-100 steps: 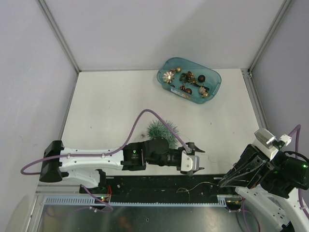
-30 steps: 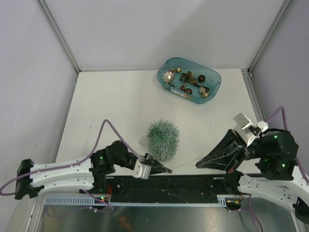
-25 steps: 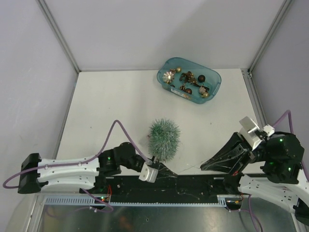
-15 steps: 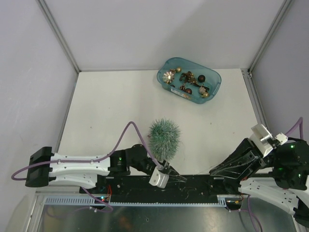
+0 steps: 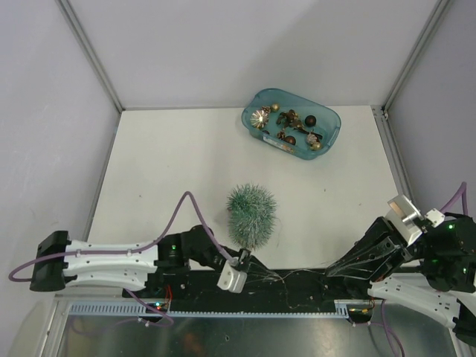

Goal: Decorate the small christmas tree

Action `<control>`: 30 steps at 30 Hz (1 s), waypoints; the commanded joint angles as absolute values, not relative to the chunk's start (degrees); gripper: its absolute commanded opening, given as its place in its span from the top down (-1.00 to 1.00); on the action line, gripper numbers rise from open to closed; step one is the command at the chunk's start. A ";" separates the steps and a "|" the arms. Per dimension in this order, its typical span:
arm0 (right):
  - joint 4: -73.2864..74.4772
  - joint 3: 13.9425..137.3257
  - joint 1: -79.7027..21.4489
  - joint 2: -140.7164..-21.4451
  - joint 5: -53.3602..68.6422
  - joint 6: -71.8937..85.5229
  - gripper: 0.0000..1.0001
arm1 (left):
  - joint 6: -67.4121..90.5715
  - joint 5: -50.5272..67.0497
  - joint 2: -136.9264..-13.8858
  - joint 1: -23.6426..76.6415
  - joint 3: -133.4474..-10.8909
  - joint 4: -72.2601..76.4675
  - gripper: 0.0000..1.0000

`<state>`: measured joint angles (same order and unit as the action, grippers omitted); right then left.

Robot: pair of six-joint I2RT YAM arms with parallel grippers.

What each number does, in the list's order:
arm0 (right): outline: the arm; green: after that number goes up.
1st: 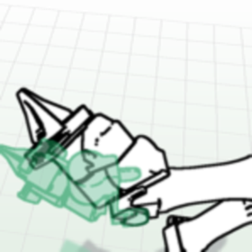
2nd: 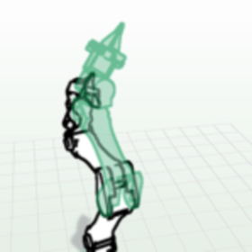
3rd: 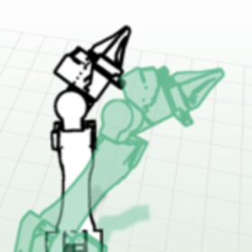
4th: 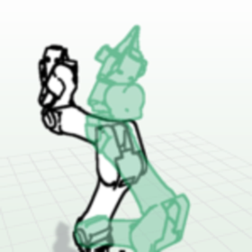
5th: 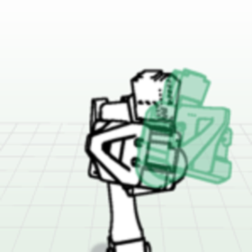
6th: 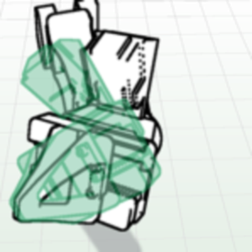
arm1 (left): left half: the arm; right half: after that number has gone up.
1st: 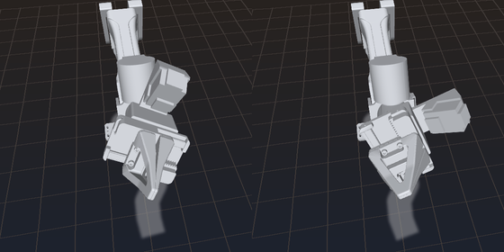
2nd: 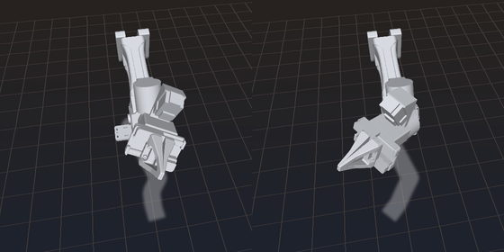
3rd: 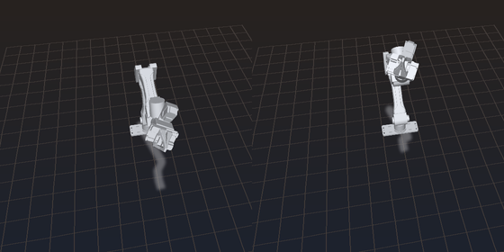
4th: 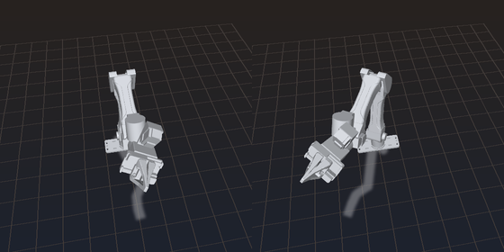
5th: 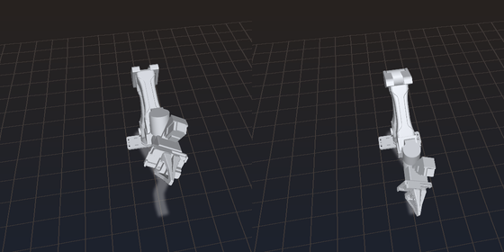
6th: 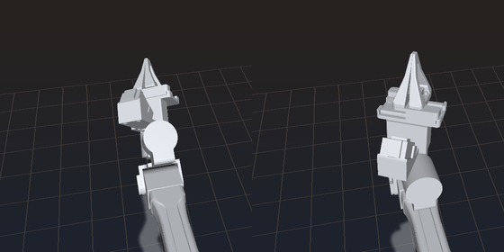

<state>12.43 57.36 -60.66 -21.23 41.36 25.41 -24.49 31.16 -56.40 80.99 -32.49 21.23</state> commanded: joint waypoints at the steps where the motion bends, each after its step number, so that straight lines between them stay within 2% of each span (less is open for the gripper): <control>1: 6.61 59.59 -61.15 -22.51 42.55 25.20 1.00 | -28.56 29.77 -52.01 80.18 -28.35 14.24 0.98; 14: 1.04 65.81 -61.07 -34.59 45.55 23.46 1.00 | -34.19 28.88 -36.89 73.59 -21.99 0.11 0.99; 21: -2.19 71.42 -59.95 -42.46 48.26 24.16 1.00 | -38.58 22.32 -19.24 73.29 -16.51 -8.64 1.00; 25: -5.42 73.19 -57.09 -45.34 50.44 26.16 1.00 | -38.14 19.42 -11.25 73.27 -15.36 -13.69 0.99; 30: -17.20 73.64 -50.17 -49.40 55.97 35.41 1.00 | -34.66 15.64 -7.74 73.21 -15.68 -15.62 0.99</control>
<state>2.63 68.38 -54.43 -48.77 50.78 27.20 -37.36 20.62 -8.86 73.67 -17.43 -4.19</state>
